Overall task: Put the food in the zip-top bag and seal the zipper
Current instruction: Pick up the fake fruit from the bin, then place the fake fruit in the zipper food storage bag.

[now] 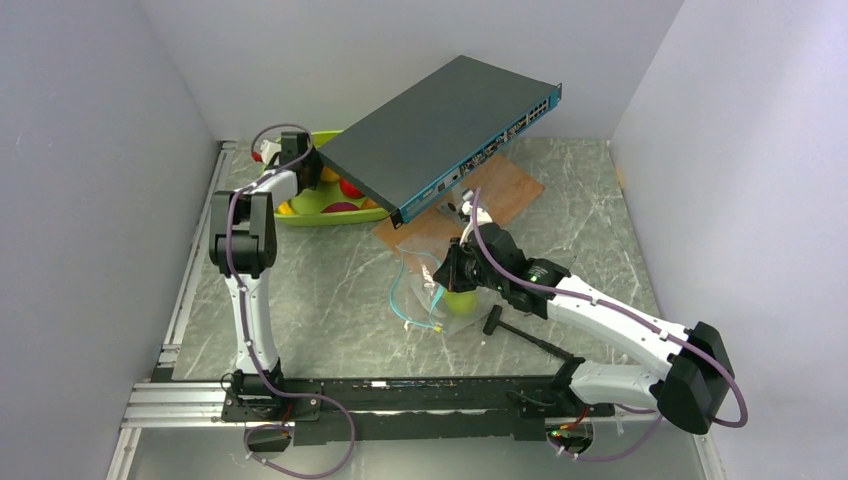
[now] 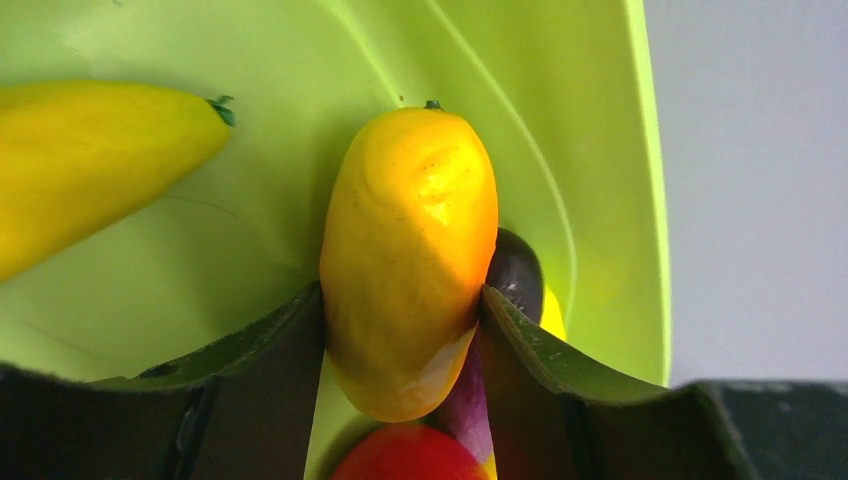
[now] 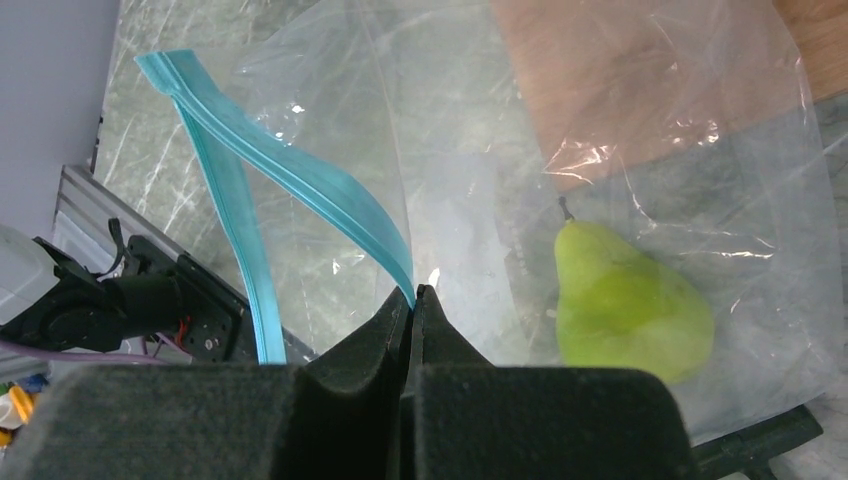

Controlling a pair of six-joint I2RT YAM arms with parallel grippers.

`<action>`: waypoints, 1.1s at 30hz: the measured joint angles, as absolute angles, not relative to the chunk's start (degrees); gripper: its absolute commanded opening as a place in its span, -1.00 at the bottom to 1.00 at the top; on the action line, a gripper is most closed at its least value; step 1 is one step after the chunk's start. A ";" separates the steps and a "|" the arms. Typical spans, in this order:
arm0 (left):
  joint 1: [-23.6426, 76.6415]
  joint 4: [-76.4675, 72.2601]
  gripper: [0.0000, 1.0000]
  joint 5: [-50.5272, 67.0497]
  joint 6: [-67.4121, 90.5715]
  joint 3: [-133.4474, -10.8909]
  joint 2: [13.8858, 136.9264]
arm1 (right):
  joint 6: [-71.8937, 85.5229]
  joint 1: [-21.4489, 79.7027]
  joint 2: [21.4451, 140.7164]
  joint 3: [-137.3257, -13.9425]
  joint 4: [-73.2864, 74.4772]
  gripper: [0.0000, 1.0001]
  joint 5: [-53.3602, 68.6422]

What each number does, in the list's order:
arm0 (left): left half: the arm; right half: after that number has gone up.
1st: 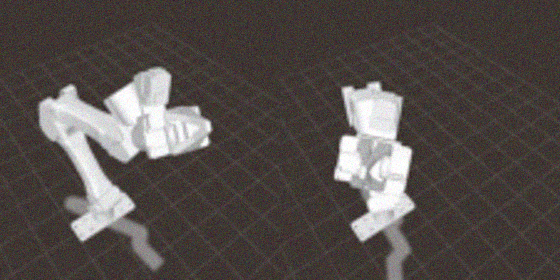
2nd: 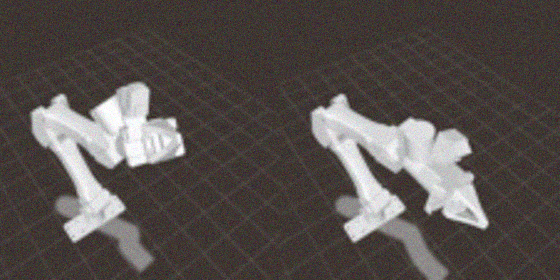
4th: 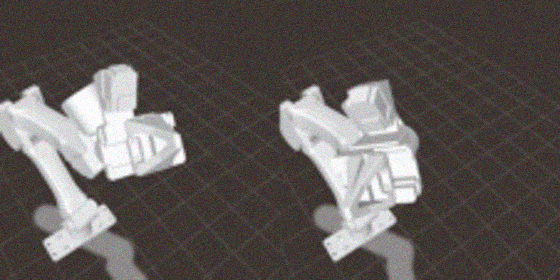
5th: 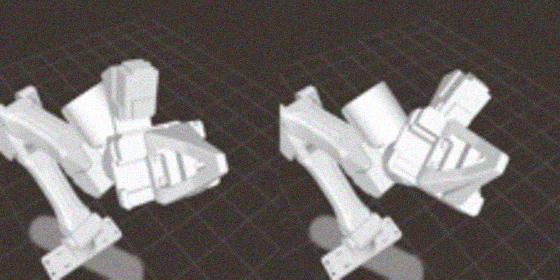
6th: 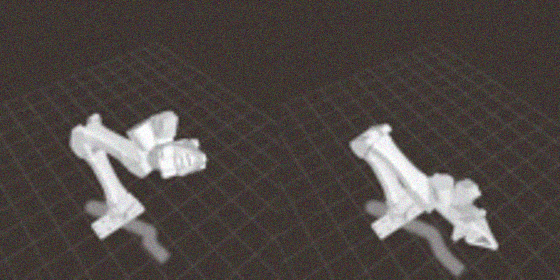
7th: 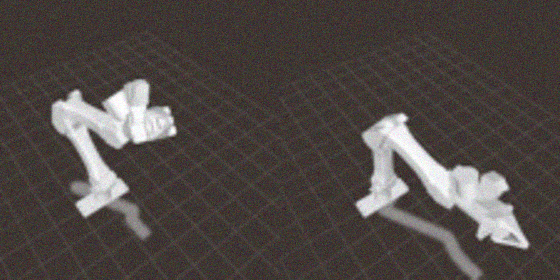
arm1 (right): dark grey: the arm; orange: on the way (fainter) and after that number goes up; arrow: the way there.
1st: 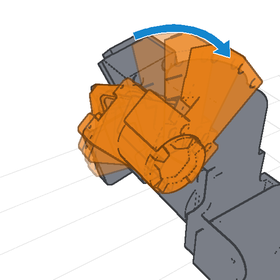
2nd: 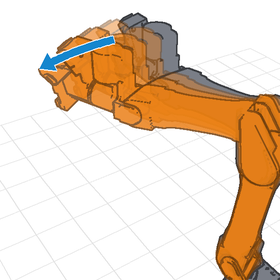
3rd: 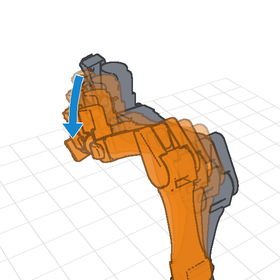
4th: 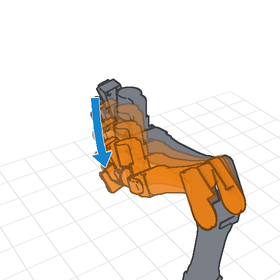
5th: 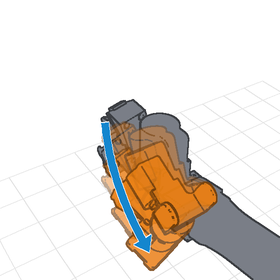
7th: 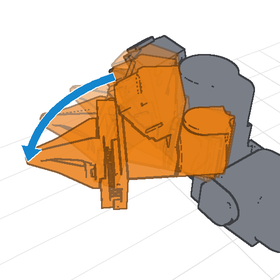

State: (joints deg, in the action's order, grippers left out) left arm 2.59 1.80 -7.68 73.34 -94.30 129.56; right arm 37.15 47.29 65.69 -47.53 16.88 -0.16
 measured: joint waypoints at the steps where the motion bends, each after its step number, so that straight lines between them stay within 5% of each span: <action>1: 2.57 2.42 -0.11 -8.32 72.38 -94.41 129.25 | 37.06 47.29 65.71 -47.62 16.95 -1.00 -0.19; 7: 1.30 8.67 -0.16 -9.52 65.08 -93.27 122.78 | 36.56 47.46 66.81 -48.97 16.97 -1.00 -0.95; 13: -3.05 14.37 -0.31 -10.55 56.14 -88.58 103.92 | 36.49 47.51 67.79 -49.17 17.08 -1.00 -1.04; 23: -4.56 21.91 -0.11 -8.67 39.24 -66.04 63.07 | 36.67 47.40 69.17 -50.59 17.50 -1.00 0.84; 33: -3.03 31.62 -0.11 13.52 34.46 -42.78 34.74 | 38.15 47.40 69.21 -50.57 17.50 -1.00 4.93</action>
